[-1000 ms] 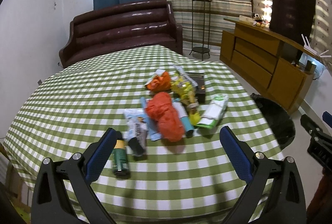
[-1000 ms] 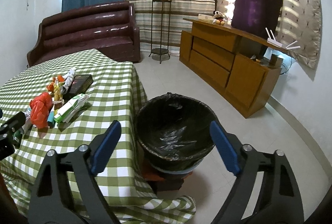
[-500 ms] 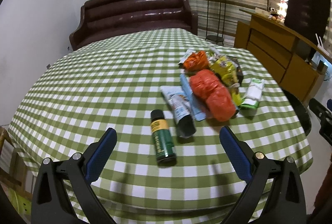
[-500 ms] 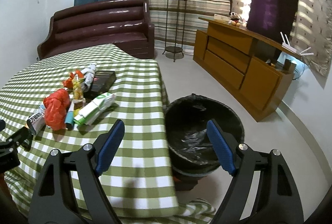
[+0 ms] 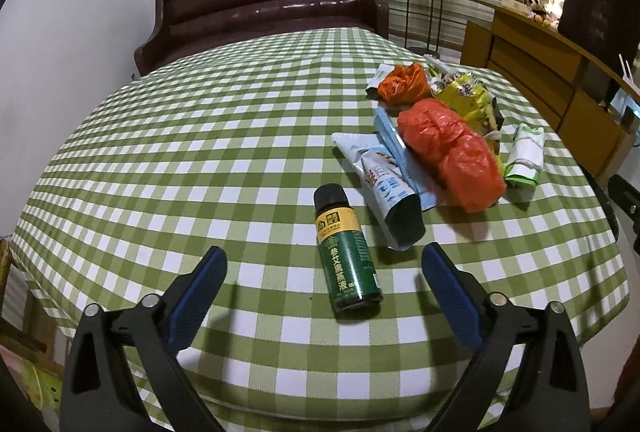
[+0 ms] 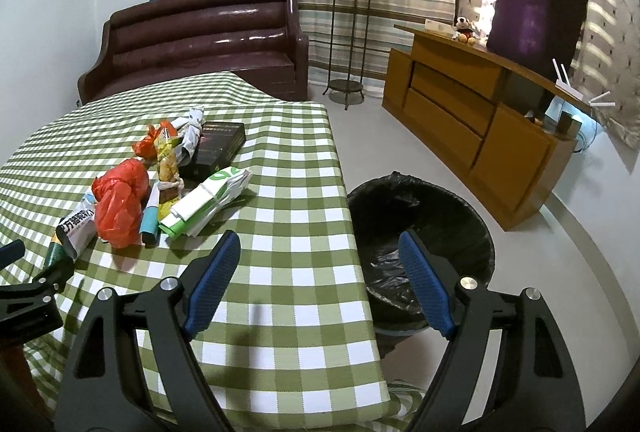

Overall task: Collect trash
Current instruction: 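Grasp the green spray can with the left gripper while the right tool approaches the red bag, then grasp the red plastic bag with the right gripper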

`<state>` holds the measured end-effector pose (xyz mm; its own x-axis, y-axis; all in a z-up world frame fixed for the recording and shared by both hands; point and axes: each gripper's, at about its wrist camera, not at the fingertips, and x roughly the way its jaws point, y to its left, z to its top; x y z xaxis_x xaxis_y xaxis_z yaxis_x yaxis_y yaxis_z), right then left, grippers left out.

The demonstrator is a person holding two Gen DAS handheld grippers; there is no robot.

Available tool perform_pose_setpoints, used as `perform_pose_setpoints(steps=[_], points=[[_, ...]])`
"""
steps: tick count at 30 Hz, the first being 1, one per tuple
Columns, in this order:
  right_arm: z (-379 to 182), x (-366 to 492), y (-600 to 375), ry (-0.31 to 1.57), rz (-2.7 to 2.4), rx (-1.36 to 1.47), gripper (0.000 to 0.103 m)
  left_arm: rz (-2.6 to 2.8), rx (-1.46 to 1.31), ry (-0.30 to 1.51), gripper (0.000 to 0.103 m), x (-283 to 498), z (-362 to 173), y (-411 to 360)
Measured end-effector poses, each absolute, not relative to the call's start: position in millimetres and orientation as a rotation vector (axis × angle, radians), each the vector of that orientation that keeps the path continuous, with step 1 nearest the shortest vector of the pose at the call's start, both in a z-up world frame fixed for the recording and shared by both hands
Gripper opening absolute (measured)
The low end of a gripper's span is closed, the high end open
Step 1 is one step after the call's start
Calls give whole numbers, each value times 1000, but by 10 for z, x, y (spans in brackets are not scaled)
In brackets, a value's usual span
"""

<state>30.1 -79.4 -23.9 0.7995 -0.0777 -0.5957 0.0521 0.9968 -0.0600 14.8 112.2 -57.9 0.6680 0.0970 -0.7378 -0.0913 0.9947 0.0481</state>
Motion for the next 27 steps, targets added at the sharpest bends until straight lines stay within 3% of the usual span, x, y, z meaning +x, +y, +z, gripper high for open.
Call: perform_pose_setpoints(steps=[1,3,10,18,25,27], points=[[-249,313,-790,642,-71,-42,79,103,7,839,89,160,-593,1132],[-259,329,-779,647,-72,-41,79,91,2,858,71,178,-626,1156],[-301,368,-754,660,-69,-40,79,50,-3,863,58,165,-621,1221],[-322,390,-734,664,-69,-41,79,-11,8,847,28,154,-592,1224],[-320,385,-734,663,-69,-40,79,-6,1,847,25,162,-582,1251],[-318,383,-731,661,-67,-41,79,1,-7,844,32,180,-583,1245]])
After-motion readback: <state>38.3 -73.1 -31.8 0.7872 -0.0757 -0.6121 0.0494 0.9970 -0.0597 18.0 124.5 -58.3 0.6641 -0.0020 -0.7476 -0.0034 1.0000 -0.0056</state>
